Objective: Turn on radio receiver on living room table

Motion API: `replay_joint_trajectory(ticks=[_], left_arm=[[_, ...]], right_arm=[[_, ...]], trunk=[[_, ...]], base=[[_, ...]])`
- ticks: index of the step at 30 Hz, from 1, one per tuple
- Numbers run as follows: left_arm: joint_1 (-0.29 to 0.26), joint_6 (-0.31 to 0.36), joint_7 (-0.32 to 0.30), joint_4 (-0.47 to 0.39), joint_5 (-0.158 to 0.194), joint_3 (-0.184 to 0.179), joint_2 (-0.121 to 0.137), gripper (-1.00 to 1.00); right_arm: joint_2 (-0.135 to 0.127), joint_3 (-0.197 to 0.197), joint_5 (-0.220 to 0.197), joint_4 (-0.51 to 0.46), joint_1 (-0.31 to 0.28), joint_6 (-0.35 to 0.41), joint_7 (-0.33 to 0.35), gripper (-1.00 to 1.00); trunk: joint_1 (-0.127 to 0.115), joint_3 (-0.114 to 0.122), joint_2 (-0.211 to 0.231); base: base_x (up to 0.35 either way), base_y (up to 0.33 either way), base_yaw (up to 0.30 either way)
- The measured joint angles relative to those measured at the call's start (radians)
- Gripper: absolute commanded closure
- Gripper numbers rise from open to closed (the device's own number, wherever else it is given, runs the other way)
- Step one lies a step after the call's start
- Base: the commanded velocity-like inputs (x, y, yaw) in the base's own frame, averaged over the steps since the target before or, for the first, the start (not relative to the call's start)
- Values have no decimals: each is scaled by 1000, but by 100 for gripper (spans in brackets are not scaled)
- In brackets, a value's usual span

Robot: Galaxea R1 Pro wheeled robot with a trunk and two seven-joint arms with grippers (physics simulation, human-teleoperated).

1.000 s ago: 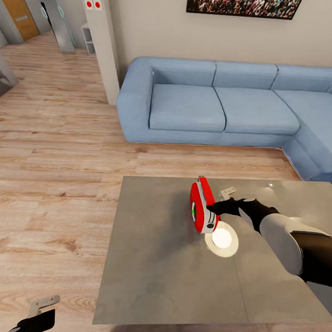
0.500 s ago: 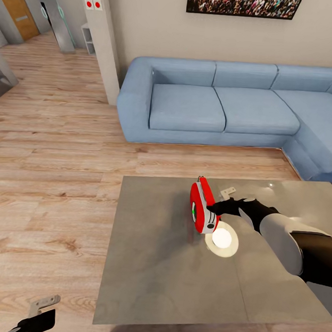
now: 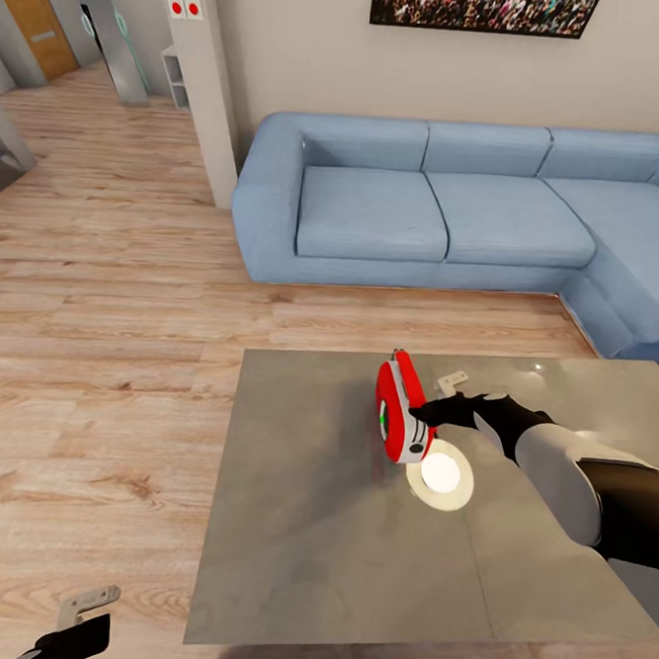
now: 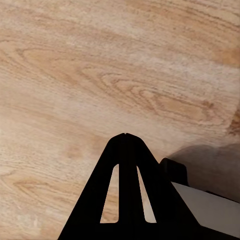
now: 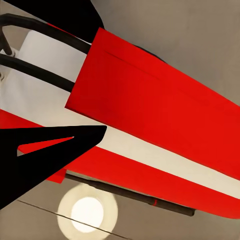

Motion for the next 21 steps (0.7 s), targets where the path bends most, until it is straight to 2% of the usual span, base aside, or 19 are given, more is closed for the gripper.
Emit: replay_joint_trajectory(ticks=[19,20,21], left_arm=[[0,0,0,0,0,0,-2,100],[0,0,0,0,0,0,-2,100],[0,0,0,0,0,0,-2,100]], right_arm=[[0,1,-1,0,0,0,6,100],[0,1,-1,0,0,0,6,-100],[0,-6,-3,-1,0,0,6,-100]], trunk=[[0,0,0],[0,0,0],[0,0,0]], base=[[0,0,0],[0,0,0],[0,0,0]])
